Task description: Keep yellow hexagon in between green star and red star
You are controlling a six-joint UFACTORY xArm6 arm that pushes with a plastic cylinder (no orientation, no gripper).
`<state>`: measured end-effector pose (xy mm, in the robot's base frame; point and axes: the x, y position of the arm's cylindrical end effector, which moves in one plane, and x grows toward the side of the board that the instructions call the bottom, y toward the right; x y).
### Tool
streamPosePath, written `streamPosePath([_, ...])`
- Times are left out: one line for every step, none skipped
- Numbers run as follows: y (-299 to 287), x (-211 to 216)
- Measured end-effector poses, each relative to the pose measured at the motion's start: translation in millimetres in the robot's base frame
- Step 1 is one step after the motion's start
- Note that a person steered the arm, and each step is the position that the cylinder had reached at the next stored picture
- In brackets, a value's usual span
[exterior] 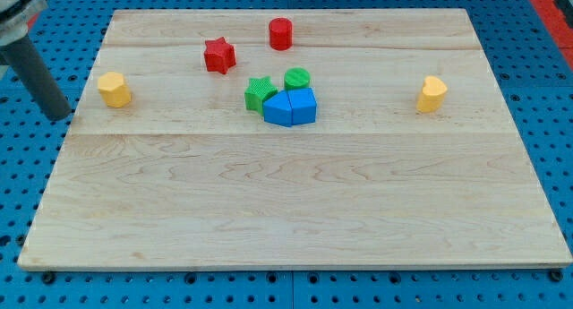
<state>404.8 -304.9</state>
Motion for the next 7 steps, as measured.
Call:
streamPosePath([1, -8])
streamPosePath([1, -31])
streamPosePath([50, -36])
streamPosePath([124, -2])
streamPosePath([127, 29])
streamPosePath([138, 23])
streamPosePath([138, -38])
